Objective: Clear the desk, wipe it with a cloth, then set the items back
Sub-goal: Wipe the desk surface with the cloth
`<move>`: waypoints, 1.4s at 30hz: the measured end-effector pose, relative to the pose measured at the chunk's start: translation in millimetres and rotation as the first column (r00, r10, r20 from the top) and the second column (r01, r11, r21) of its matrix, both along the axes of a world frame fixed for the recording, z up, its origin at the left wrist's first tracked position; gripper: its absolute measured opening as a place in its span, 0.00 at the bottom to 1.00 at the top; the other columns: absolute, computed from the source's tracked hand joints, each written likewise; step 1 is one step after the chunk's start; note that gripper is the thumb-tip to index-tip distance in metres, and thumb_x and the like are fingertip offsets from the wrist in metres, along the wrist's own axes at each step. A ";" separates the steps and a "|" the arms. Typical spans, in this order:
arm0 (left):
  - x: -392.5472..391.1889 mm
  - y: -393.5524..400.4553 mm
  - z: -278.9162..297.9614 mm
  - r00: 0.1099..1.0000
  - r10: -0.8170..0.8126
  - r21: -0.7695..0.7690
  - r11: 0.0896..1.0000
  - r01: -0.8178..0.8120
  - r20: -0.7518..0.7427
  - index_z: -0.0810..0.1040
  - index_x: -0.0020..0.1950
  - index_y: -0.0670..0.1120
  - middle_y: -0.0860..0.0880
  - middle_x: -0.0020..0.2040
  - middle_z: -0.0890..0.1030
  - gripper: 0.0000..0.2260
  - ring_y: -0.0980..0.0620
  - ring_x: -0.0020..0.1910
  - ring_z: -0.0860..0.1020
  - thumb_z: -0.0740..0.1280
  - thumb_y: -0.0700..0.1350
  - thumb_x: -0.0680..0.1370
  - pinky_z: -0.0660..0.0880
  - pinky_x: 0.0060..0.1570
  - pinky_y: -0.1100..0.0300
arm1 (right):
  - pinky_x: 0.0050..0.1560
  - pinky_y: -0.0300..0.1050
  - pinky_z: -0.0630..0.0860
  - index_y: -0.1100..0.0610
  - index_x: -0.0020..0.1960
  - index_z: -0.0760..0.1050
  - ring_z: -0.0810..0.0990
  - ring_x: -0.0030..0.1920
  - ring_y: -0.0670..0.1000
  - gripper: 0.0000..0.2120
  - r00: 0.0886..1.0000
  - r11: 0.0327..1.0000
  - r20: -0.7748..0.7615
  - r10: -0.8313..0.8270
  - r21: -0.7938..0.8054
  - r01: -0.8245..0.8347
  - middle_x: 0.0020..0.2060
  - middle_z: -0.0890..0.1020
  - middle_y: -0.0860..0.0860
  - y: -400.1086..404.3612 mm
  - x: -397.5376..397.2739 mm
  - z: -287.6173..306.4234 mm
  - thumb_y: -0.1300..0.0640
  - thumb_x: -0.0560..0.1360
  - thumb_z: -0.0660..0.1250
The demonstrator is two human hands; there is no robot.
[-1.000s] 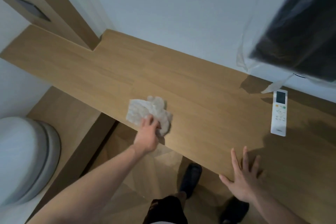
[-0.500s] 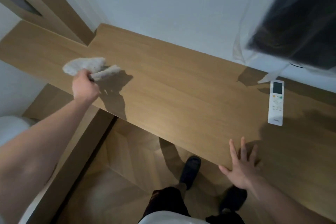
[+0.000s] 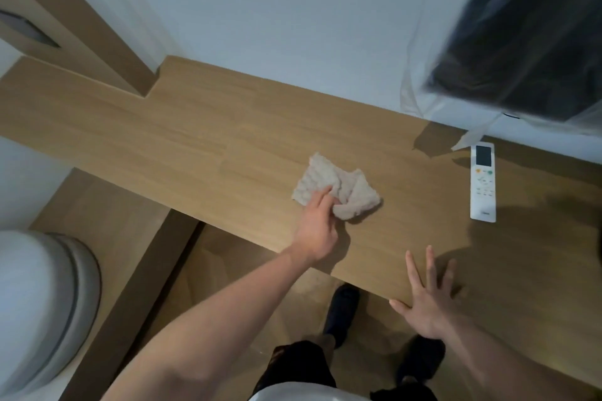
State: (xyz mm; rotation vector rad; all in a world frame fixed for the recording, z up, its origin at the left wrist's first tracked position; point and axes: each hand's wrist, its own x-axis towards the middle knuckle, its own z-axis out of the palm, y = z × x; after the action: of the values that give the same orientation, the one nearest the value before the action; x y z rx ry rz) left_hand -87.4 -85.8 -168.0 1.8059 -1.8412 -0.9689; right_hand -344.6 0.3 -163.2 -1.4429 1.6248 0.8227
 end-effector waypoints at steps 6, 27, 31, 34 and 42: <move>-28.1 -132.4 53.4 0.984 0.168 -0.240 0.955 -0.176 -0.054 0.74 0.66 0.37 0.35 0.70 0.75 0.17 0.33 0.71 0.71 0.62 0.35 0.77 0.66 0.72 0.38 | 0.76 0.77 0.45 0.42 0.77 0.19 0.26 0.77 0.71 0.49 0.999 0.998 -0.015 -0.052 -0.021 0.052 0.67 0.11 0.52 2.2 2.1 -2.9 0.28 0.78 0.55; 46.9 72.8 -5.0 0.744 -0.435 0.208 0.899 0.385 0.507 0.67 0.73 0.49 0.47 0.83 0.56 0.24 0.44 0.84 0.48 0.60 0.36 0.77 0.49 0.82 0.42 | 0.77 0.76 0.40 0.41 0.72 0.14 0.22 0.75 0.68 0.52 1.000 1.000 0.005 -0.028 -0.007 0.028 0.65 0.10 0.49 4.4 -3.2 0.7 0.27 0.77 0.56; 183.6 15.0 5.1 0.781 0.002 0.217 0.960 -0.176 0.624 0.70 0.72 0.46 0.44 0.79 0.64 0.22 0.41 0.77 0.65 0.65 0.40 0.78 0.66 0.75 0.44 | 0.76 0.76 0.42 0.41 0.73 0.15 0.22 0.75 0.69 0.51 0.999 1.000 0.032 -0.021 0.013 0.020 0.64 0.09 0.48 3.6 -2.1 -4.1 0.28 0.78 0.57; 270.3 -14.5 12.8 0.756 0.056 0.311 0.889 -0.335 0.652 0.74 0.70 0.46 0.46 0.70 0.72 0.19 0.42 0.67 0.75 0.66 0.42 0.79 0.73 0.67 0.47 | 0.76 0.76 0.43 0.41 0.75 0.17 0.23 0.76 0.69 0.51 1.000 1.000 0.010 -0.025 0.010 0.024 0.65 0.10 0.49 3.9 0.2 -7.4 0.28 0.78 0.56; 228.1 -5.6 -26.7 0.740 0.341 0.202 0.819 -0.537 0.580 0.72 0.71 0.46 0.45 0.75 0.61 0.23 0.37 0.72 0.67 0.66 0.38 0.75 0.74 0.67 0.44 | 0.76 0.77 0.41 0.43 0.72 0.14 0.22 0.75 0.69 0.51 1.000 1.000 -0.029 0.006 0.005 -0.006 0.65 0.10 0.51 2.1 -1.8 -15.7 0.27 0.78 0.53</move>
State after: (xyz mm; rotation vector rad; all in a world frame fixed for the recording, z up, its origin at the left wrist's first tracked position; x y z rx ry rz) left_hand 140.7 -91.4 -194.7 2.8076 -1.3978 -0.6913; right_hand -346.5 2.4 -178.9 -1.4393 1.6396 0.8540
